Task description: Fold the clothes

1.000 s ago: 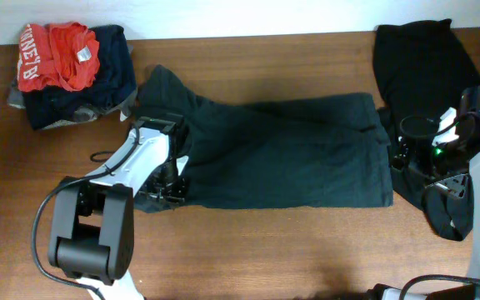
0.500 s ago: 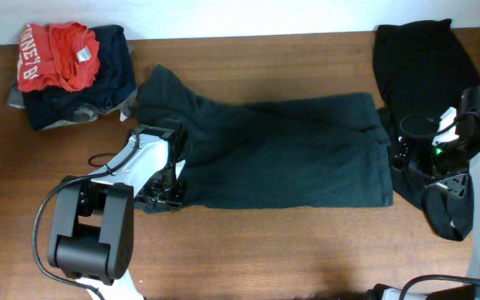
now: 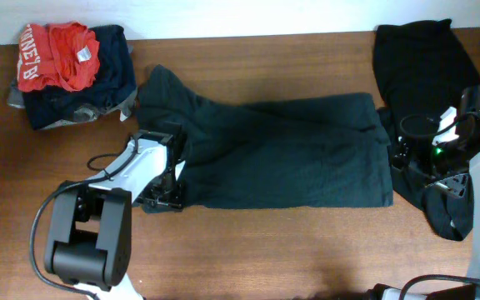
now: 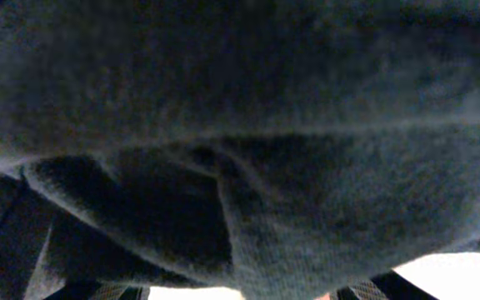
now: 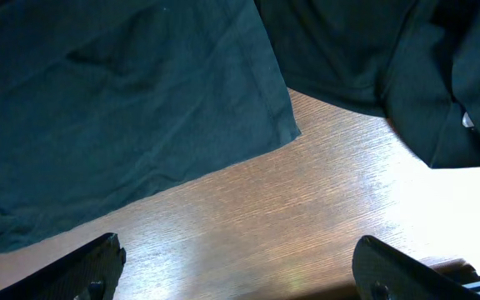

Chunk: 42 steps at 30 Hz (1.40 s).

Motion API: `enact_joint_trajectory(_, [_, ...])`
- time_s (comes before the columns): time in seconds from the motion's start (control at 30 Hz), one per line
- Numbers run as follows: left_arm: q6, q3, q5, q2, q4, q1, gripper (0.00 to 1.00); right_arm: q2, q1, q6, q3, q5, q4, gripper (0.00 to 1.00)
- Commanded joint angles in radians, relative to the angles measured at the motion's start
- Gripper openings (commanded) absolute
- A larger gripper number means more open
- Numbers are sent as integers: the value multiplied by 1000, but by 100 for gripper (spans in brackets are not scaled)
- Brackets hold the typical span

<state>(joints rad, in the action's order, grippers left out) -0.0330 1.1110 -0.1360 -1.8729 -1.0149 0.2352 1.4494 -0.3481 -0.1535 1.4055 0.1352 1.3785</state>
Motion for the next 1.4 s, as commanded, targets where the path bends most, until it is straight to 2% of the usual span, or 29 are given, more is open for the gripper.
enact_joint_trajectory(0.0, [7,-39,-49,-13,16,-2,60,-14,-6,8,-5,-13,-4,92])
enact_joint_trajectory(0.03, [6,-39,-48,-13,16,-2,52,-14,-6,8,-5,-12,-4,92])
enact_joint_trajectory(0.1, [-7,-39,-48,-13,16,-3,23,-14,-6,8,-5,-13,-6,92])
enact_joint_trajectory(0.17, [-39,-37,-47,-12,11,-3,1,-14,-6,8,-5,-12,-7,92])
enact_joint_trajectory(0.3, [-90,7,-43,-11,-55,-2,1,-14,-6,8,-5,-12,-6,92])
enact_joint_trajectory(0.43, [-157,147,-23,-10,-224,-4,1,-14,-6,8,-5,-12,-6,92])
enact_joint_trajectory(0.53, [-156,287,49,-11,-346,-4,1,-14,-6,7,-5,-11,-5,92])
enact_joint_trajectory(0.67, [-153,416,92,-11,-425,-2,0,-14,-6,7,-5,-8,4,92])
enact_joint_trajectory(0.97, [-153,444,95,-11,-397,-2,1,-14,-6,8,-37,16,62,92])
enact_joint_trajectory(1.37, [-153,444,95,-11,-256,-2,1,-14,-6,8,-218,56,0,89])
